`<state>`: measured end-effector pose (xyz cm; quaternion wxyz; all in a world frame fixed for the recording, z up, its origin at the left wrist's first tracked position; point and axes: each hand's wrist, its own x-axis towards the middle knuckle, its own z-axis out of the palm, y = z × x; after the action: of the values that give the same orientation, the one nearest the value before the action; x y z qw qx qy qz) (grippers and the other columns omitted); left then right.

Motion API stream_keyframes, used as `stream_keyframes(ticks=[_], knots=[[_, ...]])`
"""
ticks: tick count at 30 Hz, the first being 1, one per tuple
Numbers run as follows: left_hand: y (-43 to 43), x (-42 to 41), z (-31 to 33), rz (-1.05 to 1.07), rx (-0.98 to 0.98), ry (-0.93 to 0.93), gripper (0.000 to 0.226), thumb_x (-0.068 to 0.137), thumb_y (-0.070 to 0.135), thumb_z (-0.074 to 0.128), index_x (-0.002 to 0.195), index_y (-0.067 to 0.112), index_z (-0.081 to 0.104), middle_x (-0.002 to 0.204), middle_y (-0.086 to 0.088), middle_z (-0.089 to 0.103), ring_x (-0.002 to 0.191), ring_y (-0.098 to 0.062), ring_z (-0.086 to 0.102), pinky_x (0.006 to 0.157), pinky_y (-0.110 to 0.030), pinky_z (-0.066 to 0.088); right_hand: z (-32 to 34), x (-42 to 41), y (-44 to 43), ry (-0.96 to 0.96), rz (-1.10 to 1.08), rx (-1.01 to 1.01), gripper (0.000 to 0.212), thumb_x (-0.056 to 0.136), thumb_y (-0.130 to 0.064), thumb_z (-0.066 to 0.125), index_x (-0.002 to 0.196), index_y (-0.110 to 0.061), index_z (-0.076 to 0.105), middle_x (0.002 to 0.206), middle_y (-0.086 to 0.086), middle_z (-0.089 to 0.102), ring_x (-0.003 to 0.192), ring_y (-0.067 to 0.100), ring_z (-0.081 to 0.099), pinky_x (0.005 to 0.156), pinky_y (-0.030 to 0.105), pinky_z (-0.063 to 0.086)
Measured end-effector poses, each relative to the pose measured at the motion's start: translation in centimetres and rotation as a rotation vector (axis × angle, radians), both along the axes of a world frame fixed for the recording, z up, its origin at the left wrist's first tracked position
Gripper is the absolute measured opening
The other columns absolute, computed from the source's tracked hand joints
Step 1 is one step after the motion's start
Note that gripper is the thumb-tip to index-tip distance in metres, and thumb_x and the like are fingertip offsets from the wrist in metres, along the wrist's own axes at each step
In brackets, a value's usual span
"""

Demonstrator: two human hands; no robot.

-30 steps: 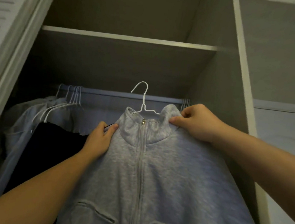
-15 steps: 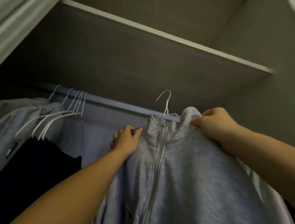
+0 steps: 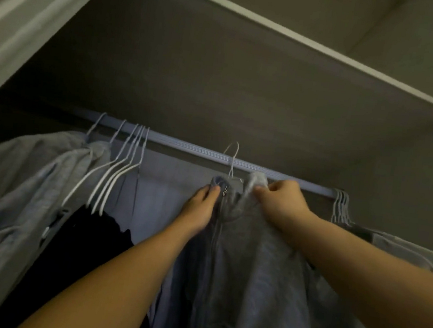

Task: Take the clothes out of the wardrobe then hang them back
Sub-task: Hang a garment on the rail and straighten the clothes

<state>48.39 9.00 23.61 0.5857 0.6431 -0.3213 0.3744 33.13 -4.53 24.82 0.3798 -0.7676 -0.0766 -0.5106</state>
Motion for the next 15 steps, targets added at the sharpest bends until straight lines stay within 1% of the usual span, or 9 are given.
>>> stream_keyframes(ticks=[3,5,8,10,11,12,14,15], knots=[[0.0,0.9,-0.9,-0.008,0.013,0.044,0.051,0.102,0.046,0.043,0.143,0.016,0.050,0.149,-0.005,0.047,0.138,-0.023,0.042,0.101,-0.022,0.027,-1.1,1.1,0.3,0.045,0.006,-0.006,0.032,0.085,-0.035,0.065,0.075,-0.005,0.066,0.081,0.016,0.068,0.081,0.032,0.067,0.080,0.046,0.057],[0.0,1.2,-1.4,-0.018,0.022,0.056,0.051,0.101,0.049,0.043,0.142,0.020,0.051,0.147,-0.001,0.050,0.137,-0.021,0.044,0.107,-0.025,0.029,-1.7,1.5,0.1,0.066,0.006,-0.015,0.031,0.087,-0.033,0.065,0.075,-0.004,0.066,0.078,0.014,0.067,0.079,0.029,0.066,0.079,0.044,0.057],[-0.4,1.1,-1.9,-0.072,-0.008,0.063,0.043,0.102,0.046,0.044,0.134,0.021,0.059,0.132,0.005,0.058,0.128,-0.016,0.050,0.107,-0.027,0.035,-1.7,1.3,-0.5,0.109,-0.004,-0.029,0.030,0.087,-0.032,0.066,0.076,-0.005,0.068,0.078,0.013,0.067,0.078,0.027,0.066,0.076,0.039,0.056],[-0.8,0.9,-2.0,-0.088,-0.024,0.072,0.041,0.102,0.045,0.044,0.131,0.021,0.061,0.132,0.000,0.061,0.126,-0.020,0.054,0.110,-0.033,0.038,-1.3,0.6,-0.8,0.146,-0.032,-0.097,0.029,0.089,-0.032,0.064,0.074,-0.007,0.066,0.078,0.011,0.065,0.076,0.025,0.063,0.071,0.035,0.051],[-0.9,0.9,-2.1,-0.091,-0.028,0.076,0.041,0.102,0.045,0.044,0.131,0.021,0.061,0.132,-0.002,0.062,0.126,-0.021,0.054,0.111,-0.035,0.038,-1.2,0.3,-0.9,0.156,-0.065,-0.153,0.027,0.090,-0.034,0.062,0.078,-0.009,0.064,0.081,0.011,0.063,0.079,0.025,0.062,0.069,0.033,0.048],[-1.1,0.8,-2.3,-0.094,-0.031,0.075,0.042,0.102,0.045,0.044,0.132,0.021,0.060,0.132,-0.002,0.061,0.125,-0.021,0.054,0.110,-0.034,0.038,-1.2,0.0,-0.9,0.154,-0.119,-0.223,0.025,0.091,-0.036,0.059,0.088,-0.011,0.062,0.087,0.009,0.061,0.084,0.026,0.060,0.070,0.032,0.046],[-1.4,0.5,-2.6,-0.099,-0.029,0.076,0.045,0.102,0.048,0.042,0.135,0.021,0.057,0.131,0.001,0.059,0.126,-0.019,0.052,0.107,-0.030,0.037,-1.8,-0.7,-1.1,0.117,-0.291,-0.398,0.034,0.095,-0.042,0.051,0.116,-0.015,0.049,0.102,0.007,0.055,0.096,0.029,0.058,0.076,0.036,0.046],[-1.5,0.4,-2.8,-0.098,-0.025,0.076,0.050,0.100,0.053,0.042,0.136,0.023,0.056,0.134,0.001,0.058,0.128,-0.020,0.050,0.109,-0.031,0.036,-2.2,-1.0,-1.3,0.079,-0.387,-0.503,0.041,0.096,-0.045,0.047,0.127,-0.018,0.039,0.111,0.008,0.053,0.103,0.031,0.057,0.079,0.040,0.047]])
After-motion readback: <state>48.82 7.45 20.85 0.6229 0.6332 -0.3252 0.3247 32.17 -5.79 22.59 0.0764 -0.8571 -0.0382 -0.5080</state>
